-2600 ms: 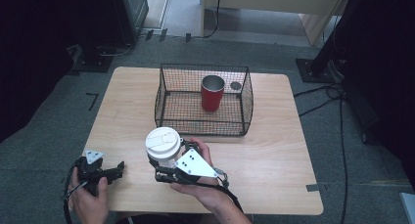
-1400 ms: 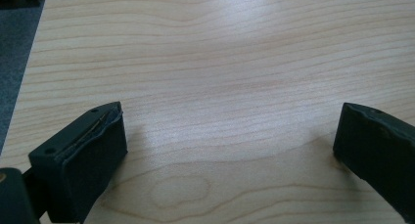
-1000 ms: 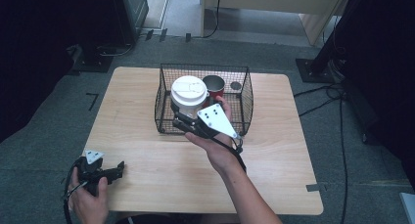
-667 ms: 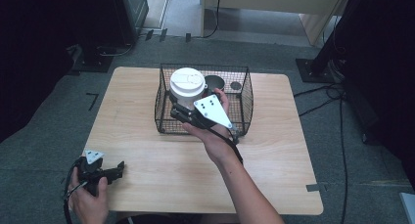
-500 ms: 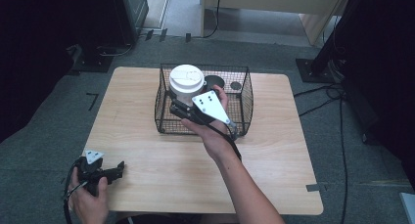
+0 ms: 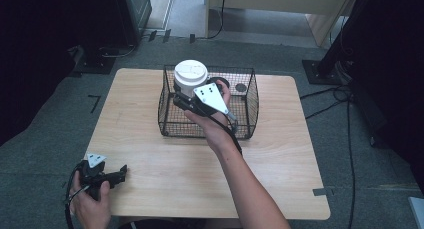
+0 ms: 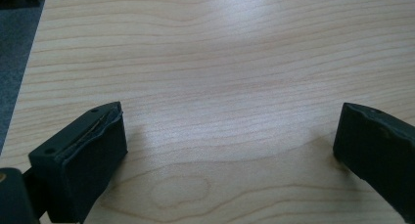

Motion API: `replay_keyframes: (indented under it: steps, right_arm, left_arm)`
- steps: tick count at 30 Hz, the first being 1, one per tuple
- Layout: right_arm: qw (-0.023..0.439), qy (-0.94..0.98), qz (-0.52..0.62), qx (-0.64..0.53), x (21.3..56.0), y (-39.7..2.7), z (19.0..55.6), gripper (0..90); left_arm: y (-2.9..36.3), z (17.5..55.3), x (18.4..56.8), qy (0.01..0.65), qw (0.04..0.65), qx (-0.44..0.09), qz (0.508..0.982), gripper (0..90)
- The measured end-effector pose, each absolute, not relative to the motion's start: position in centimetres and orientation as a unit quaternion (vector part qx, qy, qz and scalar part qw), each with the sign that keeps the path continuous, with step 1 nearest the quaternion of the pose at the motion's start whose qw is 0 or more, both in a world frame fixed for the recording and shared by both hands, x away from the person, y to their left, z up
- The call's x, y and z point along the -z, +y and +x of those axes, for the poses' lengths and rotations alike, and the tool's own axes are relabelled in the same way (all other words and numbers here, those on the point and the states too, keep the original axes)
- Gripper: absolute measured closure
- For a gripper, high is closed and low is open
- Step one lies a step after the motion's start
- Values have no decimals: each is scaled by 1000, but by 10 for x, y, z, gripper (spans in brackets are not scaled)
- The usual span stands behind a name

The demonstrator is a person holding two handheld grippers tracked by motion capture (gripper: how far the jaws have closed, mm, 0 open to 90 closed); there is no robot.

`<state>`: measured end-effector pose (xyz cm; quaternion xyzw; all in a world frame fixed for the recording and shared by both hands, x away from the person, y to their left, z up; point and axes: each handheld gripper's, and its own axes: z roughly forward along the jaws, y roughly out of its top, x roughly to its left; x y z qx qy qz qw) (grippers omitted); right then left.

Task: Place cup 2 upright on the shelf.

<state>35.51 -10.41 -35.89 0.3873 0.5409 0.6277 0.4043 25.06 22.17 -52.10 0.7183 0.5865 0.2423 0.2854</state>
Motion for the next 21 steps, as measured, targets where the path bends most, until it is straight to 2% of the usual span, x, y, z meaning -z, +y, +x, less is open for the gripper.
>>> replay_keyframes:
  steps: [10,21]
  right_arm:
    - [406,551,407,-605,378,-100,382,160]
    - [380,555,430,-602,399,-96,405,160]
  left_arm:
    - [222,251,521,586,285,-242,719,0]
    - [222,251,521,586,285,-242,719,0]
